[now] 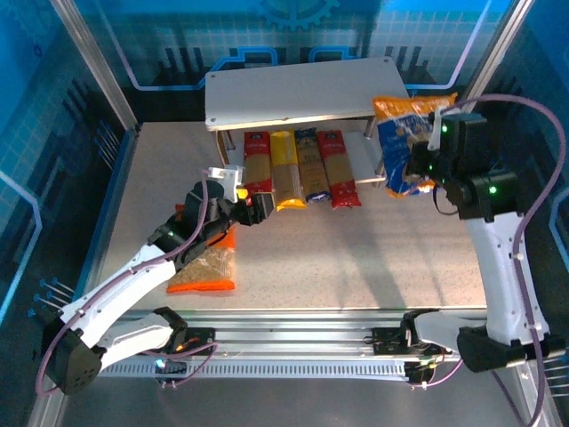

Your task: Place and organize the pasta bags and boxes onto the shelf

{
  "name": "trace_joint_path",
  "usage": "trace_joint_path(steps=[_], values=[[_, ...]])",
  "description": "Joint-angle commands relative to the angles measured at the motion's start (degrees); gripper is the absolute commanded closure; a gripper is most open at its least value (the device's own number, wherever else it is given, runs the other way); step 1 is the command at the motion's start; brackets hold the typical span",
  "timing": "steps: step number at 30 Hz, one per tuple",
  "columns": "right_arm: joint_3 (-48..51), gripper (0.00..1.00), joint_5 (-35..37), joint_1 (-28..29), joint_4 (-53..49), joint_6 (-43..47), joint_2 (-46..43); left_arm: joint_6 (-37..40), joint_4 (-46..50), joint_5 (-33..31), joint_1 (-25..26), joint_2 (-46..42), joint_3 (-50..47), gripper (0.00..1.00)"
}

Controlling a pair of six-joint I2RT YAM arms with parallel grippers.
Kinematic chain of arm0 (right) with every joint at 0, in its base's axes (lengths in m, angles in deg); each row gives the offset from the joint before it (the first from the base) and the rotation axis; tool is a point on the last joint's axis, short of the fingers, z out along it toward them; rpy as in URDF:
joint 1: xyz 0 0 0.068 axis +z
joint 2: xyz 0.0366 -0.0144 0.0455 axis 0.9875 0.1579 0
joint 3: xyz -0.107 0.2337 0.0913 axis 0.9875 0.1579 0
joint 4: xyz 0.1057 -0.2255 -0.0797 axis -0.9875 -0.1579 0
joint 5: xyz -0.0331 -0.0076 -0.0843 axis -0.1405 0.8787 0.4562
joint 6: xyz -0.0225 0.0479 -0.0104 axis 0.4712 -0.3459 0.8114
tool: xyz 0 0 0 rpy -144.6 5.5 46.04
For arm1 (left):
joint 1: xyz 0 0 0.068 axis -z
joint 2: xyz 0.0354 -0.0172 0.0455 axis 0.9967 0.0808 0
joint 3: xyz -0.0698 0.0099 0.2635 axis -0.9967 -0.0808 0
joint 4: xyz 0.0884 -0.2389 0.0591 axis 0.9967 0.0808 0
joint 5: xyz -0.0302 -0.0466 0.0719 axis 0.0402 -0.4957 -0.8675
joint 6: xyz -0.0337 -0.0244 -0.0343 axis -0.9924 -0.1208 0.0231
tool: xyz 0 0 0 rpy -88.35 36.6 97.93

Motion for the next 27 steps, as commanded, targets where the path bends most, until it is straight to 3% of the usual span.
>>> trace_joint_path(steps=[1,8,17,27], values=[[-10.52,1.00,1.58,1.33,9.14,4.75,3.18,1.58,0.35,-0.92,0.18,0.64,2.16,0.19],[-30.14,1.00,-0.79,1.76,11.75,9.32,17.87,1.71,0.37,-0.84,0.12,1.78,3.27,0.19],[-53.31,1.00,-4.15,2.08,9.05,5.97,36.67,1.76,1.34,-1.63,-0.04,2.16,4.07,0.19],[-55.14,1.00,-6.41,3.73,12.83,1.51,41.48,1.73,1.58,-2.12,-0.09,2.58,4.47,0.19]])
